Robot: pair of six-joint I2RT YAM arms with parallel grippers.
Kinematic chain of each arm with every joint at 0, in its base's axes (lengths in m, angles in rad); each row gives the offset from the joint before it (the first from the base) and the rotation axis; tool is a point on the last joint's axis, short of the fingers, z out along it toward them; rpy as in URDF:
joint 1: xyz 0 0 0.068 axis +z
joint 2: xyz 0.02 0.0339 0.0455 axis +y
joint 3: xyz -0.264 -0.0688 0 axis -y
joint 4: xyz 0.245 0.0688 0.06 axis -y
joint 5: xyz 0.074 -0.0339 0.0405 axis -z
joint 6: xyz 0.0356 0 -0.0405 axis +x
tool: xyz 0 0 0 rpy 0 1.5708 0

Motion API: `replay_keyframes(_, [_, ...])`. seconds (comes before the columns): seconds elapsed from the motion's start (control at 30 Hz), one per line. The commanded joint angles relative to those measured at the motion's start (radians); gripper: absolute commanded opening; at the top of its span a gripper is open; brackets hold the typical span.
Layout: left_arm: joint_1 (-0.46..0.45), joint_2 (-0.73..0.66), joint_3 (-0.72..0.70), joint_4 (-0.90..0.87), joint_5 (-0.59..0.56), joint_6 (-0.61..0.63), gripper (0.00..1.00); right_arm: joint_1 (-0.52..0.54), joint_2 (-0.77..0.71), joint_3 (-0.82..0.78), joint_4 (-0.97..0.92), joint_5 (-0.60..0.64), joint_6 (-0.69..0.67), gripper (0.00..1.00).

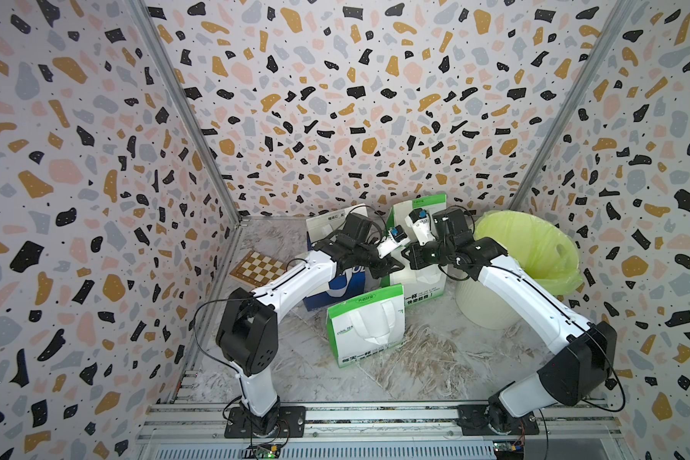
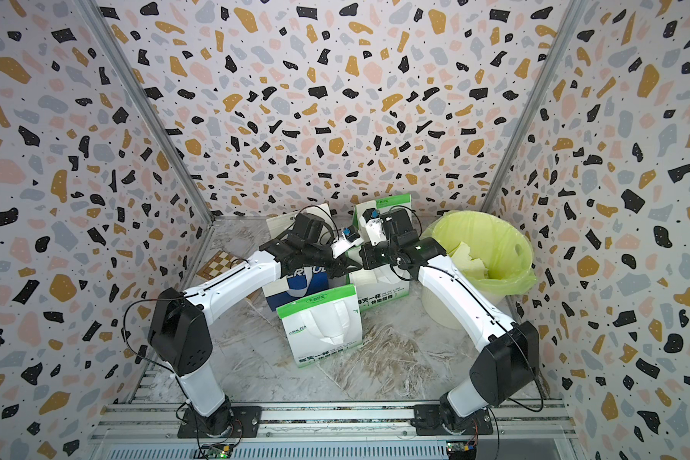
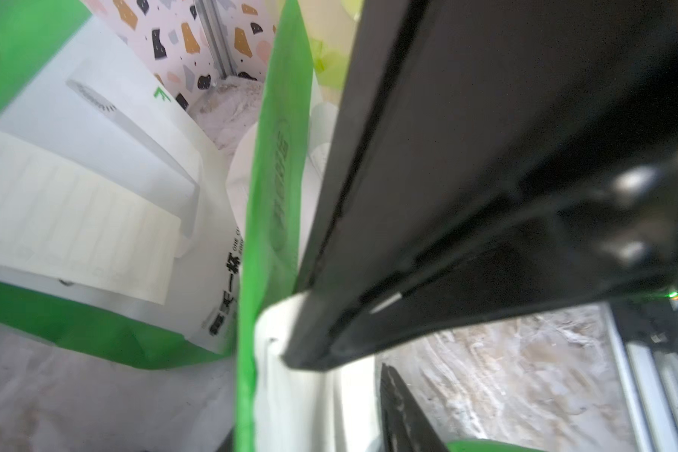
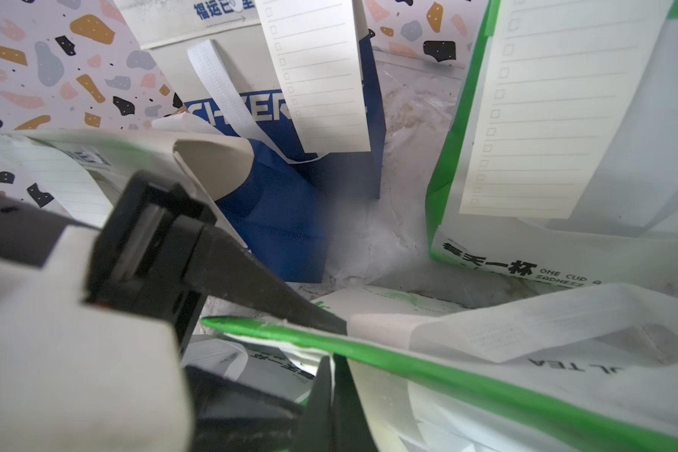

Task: Shred takeout receipts and throw away
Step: Tear off the takeout receipt from the takeout bag.

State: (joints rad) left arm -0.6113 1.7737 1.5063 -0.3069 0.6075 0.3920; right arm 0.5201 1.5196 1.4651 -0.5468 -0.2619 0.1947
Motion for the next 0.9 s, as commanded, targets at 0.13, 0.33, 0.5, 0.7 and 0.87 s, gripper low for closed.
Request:
replay_keyframes(0.13, [0.041,-0.09,-0.037,0.05,-0.003,0.033,0.47,-0.009,-0.017,0.033,-0.059,0.026,-0.06,0.0])
replay_keyframes(0.33, [0.057,-0.095,-0.002,-0.033,-0.038,0.113,0.43,-0.014,-0.03,0.028,-0.103,0.0,-0.108,0.0])
replay_keyframes(0.5, [0.058,-0.081,0.021,-0.042,-0.041,0.109,0.42,-0.015,-0.042,0.024,-0.106,-0.038,-0.117,0.0])
replay_keyframes(0.7, [0.057,-0.059,0.054,-0.038,-0.042,0.093,0.32,0.005,-0.047,0.007,-0.097,-0.071,-0.122,0.0])
replay_keyframes(0.87, [0.056,-0.027,0.082,-0.031,-0.04,0.01,0.0,0.063,-0.071,-0.043,-0.028,-0.097,-0.085,0.0])
